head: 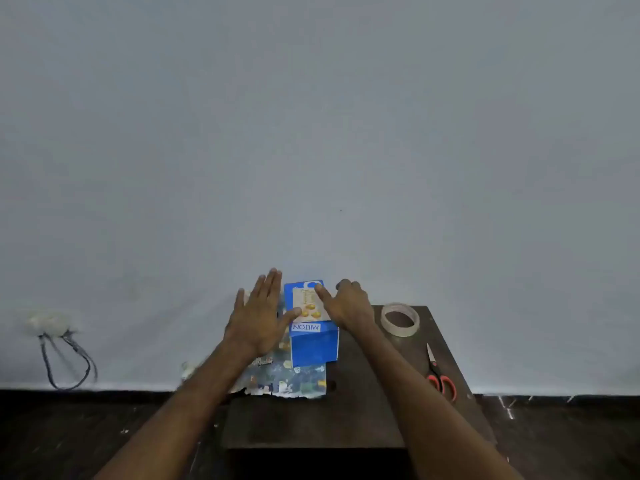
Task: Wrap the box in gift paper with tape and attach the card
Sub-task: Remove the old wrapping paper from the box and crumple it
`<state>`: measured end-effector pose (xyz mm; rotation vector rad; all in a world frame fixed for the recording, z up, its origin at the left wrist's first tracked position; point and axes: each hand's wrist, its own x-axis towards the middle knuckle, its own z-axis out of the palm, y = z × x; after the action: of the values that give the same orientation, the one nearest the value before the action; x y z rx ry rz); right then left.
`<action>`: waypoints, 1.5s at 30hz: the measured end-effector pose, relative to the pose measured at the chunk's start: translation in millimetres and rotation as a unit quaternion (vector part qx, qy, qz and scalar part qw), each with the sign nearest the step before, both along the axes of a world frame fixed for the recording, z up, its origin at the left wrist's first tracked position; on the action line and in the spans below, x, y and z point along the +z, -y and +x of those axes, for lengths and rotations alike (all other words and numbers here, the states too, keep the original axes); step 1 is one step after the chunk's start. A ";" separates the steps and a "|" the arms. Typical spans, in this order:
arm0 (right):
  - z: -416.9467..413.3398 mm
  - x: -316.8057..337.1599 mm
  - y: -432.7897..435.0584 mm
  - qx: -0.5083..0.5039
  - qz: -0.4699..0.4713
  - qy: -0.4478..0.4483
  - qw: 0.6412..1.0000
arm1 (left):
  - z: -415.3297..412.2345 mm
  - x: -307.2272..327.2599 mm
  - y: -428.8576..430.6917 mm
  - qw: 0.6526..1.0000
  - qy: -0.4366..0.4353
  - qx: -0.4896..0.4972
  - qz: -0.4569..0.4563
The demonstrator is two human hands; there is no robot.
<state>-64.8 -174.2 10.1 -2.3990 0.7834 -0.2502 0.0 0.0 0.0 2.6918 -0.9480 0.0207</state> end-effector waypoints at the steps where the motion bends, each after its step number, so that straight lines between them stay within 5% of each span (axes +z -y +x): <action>1: 6.4 -6.5 -2.0 -0.003 -0.010 -0.018 1.000 | 2.1 -8.4 3.4 1.000 -0.009 -0.013 0.020; 7: 28.7 -20.6 -4.2 -0.023 0.003 -0.082 0.996 | 17.9 -39.9 19.7 0.997 -0.053 -0.053 0.023; 13: 35.1 -14.4 -19.8 -0.073 -0.046 0.029 0.996 | 24.3 -43.9 18.3 0.995 -0.057 -0.061 0.051; 17: 24.6 -4.1 20.8 -0.067 0.028 0.154 0.985 | 26.8 -42.9 18.2 0.991 -0.036 -0.071 0.104; 25: -49.0 -89.4 106.8 0.027 -0.116 -0.107 0.987 | 23.6 -34.4 5.2 0.987 -0.096 -0.072 0.107; 30: -60.0 -123.1 100.1 0.006 -0.344 -0.086 0.935 | 18.3 -31.2 18.7 0.984 -0.125 -0.083 0.092; 32: -59.8 -132.8 98.9 0.010 -0.369 -0.058 0.928 | 20.1 -33.0 22.4 0.983 -0.117 -0.086 0.109; 36: -52.3 -130.0 91.3 0.061 -0.312 -0.011 0.948 | 16.3 -30.5 26.9 0.981 -0.103 -0.083 0.143; 38: -50.5 -126.1 89.2 0.105 -0.239 -0.067 0.963 | 17.0 -29.2 26.6 0.979 -0.095 -0.084 0.162; 45: -61.1 -122.0 106.6 0.140 -0.228 -0.010 0.964 | 15.0 -27.4 27.5 0.978 -0.071 -0.074 0.180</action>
<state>-125.9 -280.7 -111.9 -2.9107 0.4132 -0.3184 15.0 -27.5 -27.4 2.8817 -1.2038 -0.4069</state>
